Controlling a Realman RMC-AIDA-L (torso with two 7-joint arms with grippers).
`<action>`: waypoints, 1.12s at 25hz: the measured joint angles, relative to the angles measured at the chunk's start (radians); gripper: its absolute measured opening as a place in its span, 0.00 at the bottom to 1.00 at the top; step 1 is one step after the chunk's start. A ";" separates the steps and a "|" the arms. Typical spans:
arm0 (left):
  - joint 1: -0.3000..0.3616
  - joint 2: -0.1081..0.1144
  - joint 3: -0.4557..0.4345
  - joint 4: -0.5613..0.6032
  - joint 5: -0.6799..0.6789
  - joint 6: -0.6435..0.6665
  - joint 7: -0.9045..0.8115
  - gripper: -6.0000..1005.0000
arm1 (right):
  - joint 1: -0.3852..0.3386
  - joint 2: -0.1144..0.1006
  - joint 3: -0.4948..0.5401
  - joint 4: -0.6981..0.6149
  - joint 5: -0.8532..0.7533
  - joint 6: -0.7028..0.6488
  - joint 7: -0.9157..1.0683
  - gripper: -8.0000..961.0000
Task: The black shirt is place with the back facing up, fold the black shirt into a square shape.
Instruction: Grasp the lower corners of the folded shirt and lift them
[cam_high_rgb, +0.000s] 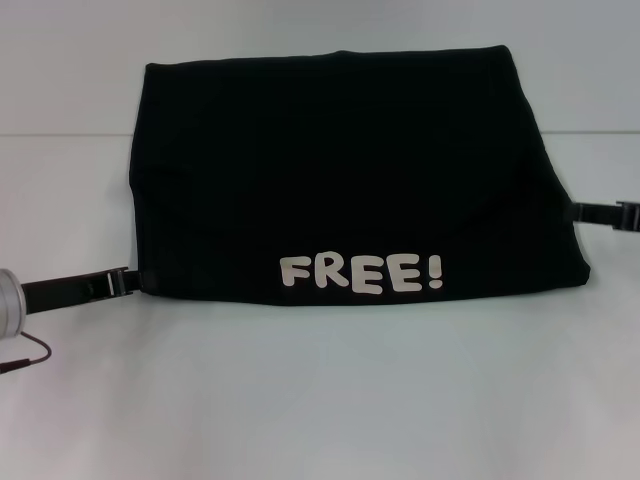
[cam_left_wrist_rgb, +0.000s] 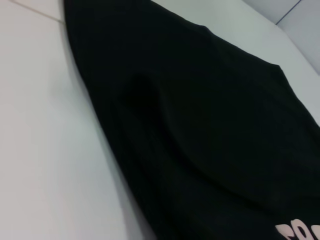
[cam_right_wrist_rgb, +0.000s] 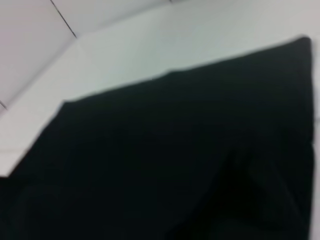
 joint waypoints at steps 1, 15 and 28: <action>0.000 0.001 0.001 0.004 0.000 0.011 0.003 0.02 | 0.002 -0.003 0.000 0.000 -0.027 0.000 0.017 0.67; -0.002 0.001 0.002 0.007 0.000 0.019 0.006 0.02 | 0.009 0.004 -0.069 0.060 -0.101 0.055 0.039 0.62; -0.002 0.001 0.001 0.005 0.001 0.013 0.015 0.02 | 0.000 0.005 -0.087 0.057 -0.096 0.045 0.035 0.31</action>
